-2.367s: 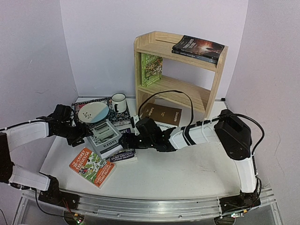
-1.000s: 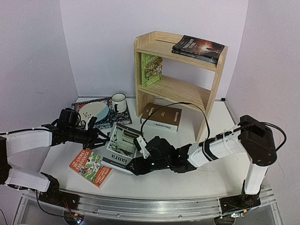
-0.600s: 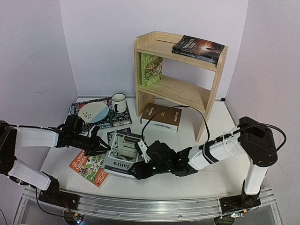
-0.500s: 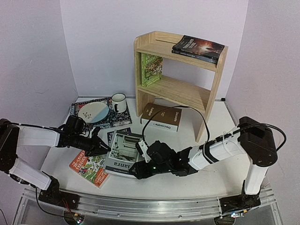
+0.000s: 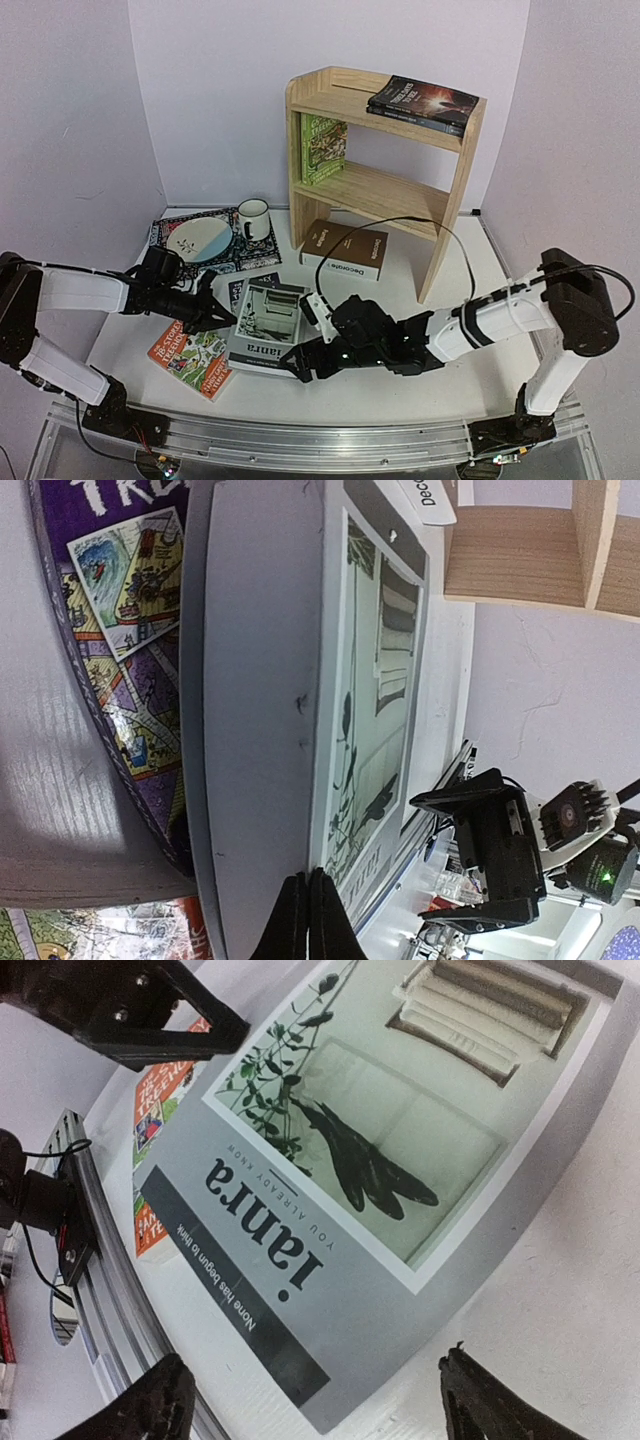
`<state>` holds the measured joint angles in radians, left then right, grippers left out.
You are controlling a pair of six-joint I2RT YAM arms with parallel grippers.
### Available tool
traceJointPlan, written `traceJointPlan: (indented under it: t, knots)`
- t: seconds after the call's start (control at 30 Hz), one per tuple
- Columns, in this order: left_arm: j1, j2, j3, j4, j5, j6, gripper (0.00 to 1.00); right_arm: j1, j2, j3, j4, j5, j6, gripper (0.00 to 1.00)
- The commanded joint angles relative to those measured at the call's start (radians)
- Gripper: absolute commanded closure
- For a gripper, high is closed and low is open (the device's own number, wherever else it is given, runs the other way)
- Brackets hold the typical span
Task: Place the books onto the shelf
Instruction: Pick up the book from the book pile.
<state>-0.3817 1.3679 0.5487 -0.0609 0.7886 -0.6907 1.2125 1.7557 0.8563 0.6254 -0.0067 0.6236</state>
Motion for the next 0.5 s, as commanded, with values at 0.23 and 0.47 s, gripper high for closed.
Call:
traceJointPlan:
  t: [0.23,0.47]
  knots:
    - [-0.005,-0.105,0.093,-0.034,0.156,-0.041,1.00,0.005,-0.377,-0.168,-0.076,0.258,-0.426,0.02]
    - [-0.006,-0.131,0.120,-0.034,0.220,-0.061,1.00,0.004,-0.464,-0.234,-0.060,0.210,-0.866,0.02]
